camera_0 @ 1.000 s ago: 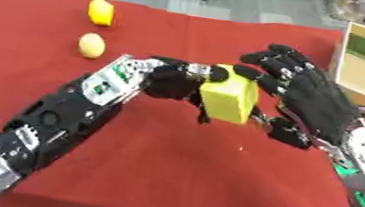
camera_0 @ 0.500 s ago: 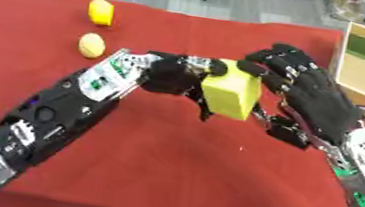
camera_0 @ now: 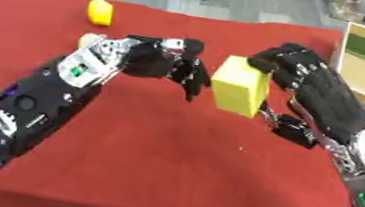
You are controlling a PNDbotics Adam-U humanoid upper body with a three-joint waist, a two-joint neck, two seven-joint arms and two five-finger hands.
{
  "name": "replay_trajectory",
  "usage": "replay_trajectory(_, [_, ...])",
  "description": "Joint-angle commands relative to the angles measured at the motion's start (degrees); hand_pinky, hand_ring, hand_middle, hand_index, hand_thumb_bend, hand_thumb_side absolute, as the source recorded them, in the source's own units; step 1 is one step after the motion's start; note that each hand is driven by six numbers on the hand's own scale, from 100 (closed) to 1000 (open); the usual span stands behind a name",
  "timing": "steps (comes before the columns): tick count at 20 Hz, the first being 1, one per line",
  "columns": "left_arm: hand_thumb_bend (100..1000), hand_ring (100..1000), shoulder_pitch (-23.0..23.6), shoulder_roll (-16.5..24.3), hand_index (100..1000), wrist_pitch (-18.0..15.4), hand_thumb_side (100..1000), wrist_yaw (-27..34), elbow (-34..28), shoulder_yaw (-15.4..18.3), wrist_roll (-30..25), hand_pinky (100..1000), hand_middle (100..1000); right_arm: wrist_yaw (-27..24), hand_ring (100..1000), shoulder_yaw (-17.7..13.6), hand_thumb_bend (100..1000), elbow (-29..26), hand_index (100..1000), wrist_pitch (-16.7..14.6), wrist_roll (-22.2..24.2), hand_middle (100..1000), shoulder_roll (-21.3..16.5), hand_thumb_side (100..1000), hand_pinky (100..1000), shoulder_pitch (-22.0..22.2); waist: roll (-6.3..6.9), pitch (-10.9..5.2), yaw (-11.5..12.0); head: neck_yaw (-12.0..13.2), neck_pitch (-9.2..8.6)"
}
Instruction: Pick up the objects with one hand, pass them to the other hand, and then place them into the box on the other side of the table.
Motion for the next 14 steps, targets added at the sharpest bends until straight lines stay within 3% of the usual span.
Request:
replay_trajectory(1, [352,574,0.53,4.95,757,-1.90,1000,1.85,-3.36,3.64,1.09,769,550,-2.66,830,-3.92,100,0.79,568,3.43,0.12,739,-3.54,100,858,-0.20,-0.19,-1.76,-0.02,0.14,-0.13])
replay_trajectory(5, [320,570,5.05,9.57,755,-4.26,1000,5.12,-8.22,8.74,4.10,769,545,-8.20,864,-10.56,100,5.29,581,10.18,0.84,720,-8.65,160,849,0.11,-0.05,-1.86,0.23,-0.13,-0.13])
replay_trajectory(8, [303,570,8.46,11.85,754,-5.46,1000,6.18,-11.30,12.08,6.74,769,545,-13.99,895,-15.05,100,12.70,609,14.52,1.94,707,-12.18,267,843,-0.74,0.08,-1.93,0.68,-0.61,-0.13])
replay_trajectory(11, [287,569,11.09,12.71,752,-6.40,1000,6.00,-12.83,14.54,8.66,769,543,-18.53,918,-18.35,100,22.17,740,15.95,2.35,719,-15.33,487,843,-2.95,0.16,-1.98,1.32,-1.28,-0.13])
replay_trajectory(12, [287,567,11.82,12.75,751,-6.58,1000,5.67,-12.88,15.30,9.34,768,541,-19.19,922,-18.93,100,25.09,870,15.80,2.49,736,-16.38,679,847,-3.75,0.16,-1.96,1.57,-1.48,-0.13])
replay_trajectory(14, [277,567,12.83,12.69,750,-6.70,1000,4.84,-12.53,16.51,10.64,767,542,-19.25,924,-19.72,100,29.83,927,15.19,2.76,745,-17.98,801,850,-5.15,0.18,-1.87,1.95,-1.70,-0.13])
